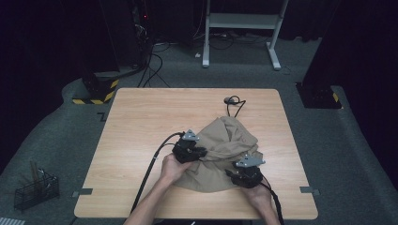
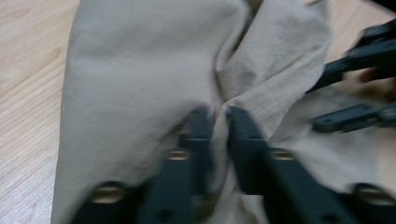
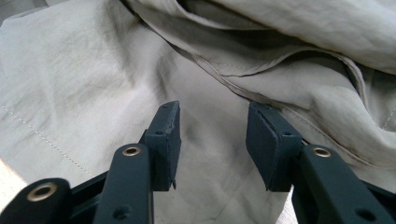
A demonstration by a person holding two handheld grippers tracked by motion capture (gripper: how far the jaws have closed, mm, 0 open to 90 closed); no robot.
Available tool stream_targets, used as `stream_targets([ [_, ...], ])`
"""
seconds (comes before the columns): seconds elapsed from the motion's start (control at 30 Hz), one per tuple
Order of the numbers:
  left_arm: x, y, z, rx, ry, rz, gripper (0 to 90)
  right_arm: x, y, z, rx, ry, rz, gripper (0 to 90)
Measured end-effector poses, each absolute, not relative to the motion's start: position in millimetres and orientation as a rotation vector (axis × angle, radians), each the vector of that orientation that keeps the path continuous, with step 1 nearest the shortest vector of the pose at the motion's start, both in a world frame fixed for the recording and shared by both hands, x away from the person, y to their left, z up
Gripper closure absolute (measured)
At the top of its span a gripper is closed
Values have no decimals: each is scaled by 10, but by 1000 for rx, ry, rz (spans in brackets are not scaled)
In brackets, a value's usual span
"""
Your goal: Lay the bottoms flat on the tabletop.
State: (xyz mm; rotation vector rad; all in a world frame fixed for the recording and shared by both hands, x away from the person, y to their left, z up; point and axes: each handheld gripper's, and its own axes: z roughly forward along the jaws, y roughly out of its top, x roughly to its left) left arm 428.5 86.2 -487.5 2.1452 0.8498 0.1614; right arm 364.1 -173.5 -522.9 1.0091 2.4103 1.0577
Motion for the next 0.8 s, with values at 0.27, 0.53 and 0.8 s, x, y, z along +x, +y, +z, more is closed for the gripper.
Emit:
stream_targets([
  [0.27, 4292, 1034, -4721, 2069, 928, 253, 897, 3642, -1735, -5230, 1003, 2415, 1063, 556],
  [0.53, 4398, 1379, -4703, 2003, 1112, 342, 897, 3648, -1744, -5228, 1009, 2422, 1073, 553],
  [0.8, 4442, 1675, -4855, 2026, 1270, 413, 895, 3646, -1740, -5230, 1002, 2421, 1072, 548],
])
